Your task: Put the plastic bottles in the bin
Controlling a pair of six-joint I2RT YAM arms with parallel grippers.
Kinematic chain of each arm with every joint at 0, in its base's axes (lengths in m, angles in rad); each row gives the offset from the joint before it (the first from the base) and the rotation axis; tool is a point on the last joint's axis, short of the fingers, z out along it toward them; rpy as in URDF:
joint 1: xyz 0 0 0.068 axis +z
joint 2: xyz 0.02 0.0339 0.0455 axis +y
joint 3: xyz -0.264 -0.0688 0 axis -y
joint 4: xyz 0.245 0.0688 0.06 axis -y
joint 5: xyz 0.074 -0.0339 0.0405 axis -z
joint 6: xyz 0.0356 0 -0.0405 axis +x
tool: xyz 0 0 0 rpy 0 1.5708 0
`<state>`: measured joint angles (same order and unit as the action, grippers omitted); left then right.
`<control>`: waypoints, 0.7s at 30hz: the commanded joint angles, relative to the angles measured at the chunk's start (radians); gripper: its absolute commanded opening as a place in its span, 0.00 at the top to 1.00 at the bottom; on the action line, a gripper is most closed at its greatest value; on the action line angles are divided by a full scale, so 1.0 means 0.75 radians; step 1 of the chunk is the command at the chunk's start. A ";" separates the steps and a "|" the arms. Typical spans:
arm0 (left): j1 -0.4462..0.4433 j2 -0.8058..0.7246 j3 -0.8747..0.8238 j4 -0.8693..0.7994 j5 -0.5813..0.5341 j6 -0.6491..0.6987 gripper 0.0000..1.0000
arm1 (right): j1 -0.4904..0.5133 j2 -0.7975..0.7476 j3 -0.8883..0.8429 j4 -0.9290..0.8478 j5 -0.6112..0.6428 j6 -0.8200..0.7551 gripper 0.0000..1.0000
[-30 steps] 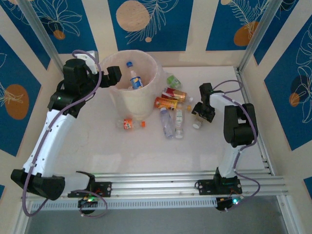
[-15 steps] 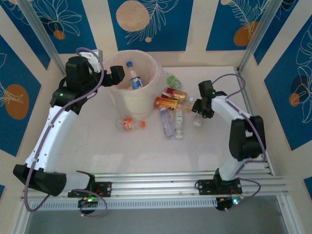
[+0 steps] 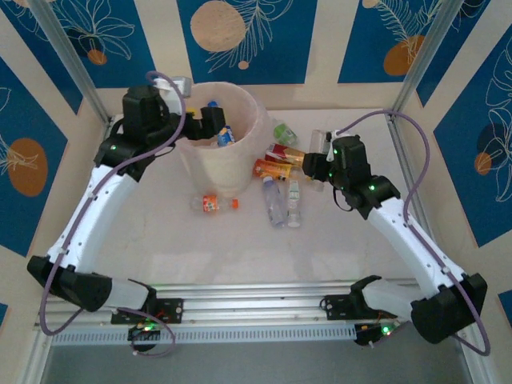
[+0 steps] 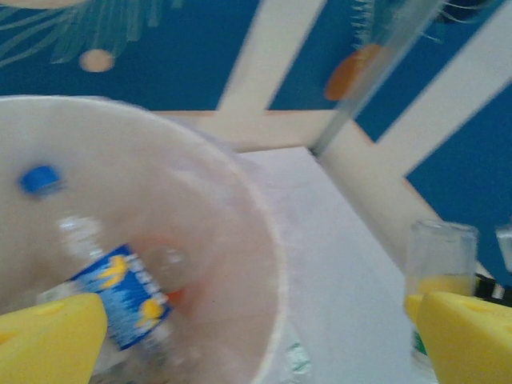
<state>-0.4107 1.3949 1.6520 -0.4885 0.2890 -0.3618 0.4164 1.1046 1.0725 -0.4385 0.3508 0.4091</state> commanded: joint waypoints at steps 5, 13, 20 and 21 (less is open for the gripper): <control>-0.216 0.145 0.200 0.011 0.111 0.060 0.00 | 0.149 -0.145 -0.063 0.227 -0.005 -0.148 0.54; -0.364 0.302 0.370 -0.018 0.260 0.109 0.00 | 0.260 -0.189 -0.062 0.313 -0.022 -0.203 0.55; -0.397 0.354 0.410 -0.038 0.278 0.095 0.00 | 0.321 -0.203 -0.068 0.380 -0.032 -0.236 0.54; -0.397 0.357 0.411 -0.033 0.292 0.088 0.00 | 0.326 -0.205 -0.068 0.384 -0.032 -0.239 0.54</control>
<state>-0.7033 1.6512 1.9274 -0.5117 0.4591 -0.3050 0.6483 0.9730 1.0290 -0.2138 0.3359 0.2604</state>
